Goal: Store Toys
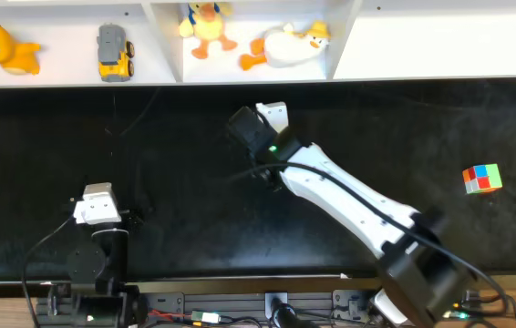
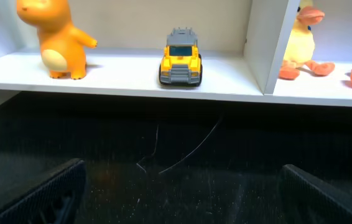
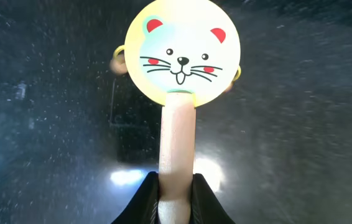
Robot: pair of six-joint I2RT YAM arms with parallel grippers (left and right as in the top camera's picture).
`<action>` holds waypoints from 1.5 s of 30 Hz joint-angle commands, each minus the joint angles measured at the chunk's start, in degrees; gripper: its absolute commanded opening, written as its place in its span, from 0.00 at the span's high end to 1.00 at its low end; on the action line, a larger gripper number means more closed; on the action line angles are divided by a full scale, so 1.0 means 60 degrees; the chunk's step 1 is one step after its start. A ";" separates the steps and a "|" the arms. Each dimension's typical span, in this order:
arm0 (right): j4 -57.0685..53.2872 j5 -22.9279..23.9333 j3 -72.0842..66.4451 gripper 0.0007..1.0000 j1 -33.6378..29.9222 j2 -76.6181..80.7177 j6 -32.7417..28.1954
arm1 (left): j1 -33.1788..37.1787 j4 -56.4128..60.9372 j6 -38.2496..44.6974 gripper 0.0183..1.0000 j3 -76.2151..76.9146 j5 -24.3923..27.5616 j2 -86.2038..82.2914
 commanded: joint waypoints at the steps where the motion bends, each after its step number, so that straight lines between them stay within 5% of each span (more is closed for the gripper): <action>1: -0.0153 0.0350 -0.0164 0.95 0.0033 -0.0936 -0.0033 | -0.0033 -0.0015 0.0215 0.00 -0.0018 -0.0113 -0.0124; 10: -0.0419 0.0350 -0.1628 0.94 -0.0117 -0.3228 0.0011 | -0.0033 -0.0015 0.0219 0.00 -0.0018 -0.0113 -0.0124; 24: -0.1351 0.0368 -0.3064 0.95 -0.1880 -0.6084 0.0076 | -0.0033 -0.0015 0.0219 0.00 -0.0018 -0.0113 -0.0124; 45: -0.0874 0.0310 -0.3082 0.90 -0.5104 -0.6313 -0.2492 | -0.0033 -0.0015 0.0219 0.00 -0.0018 -0.0109 -0.0124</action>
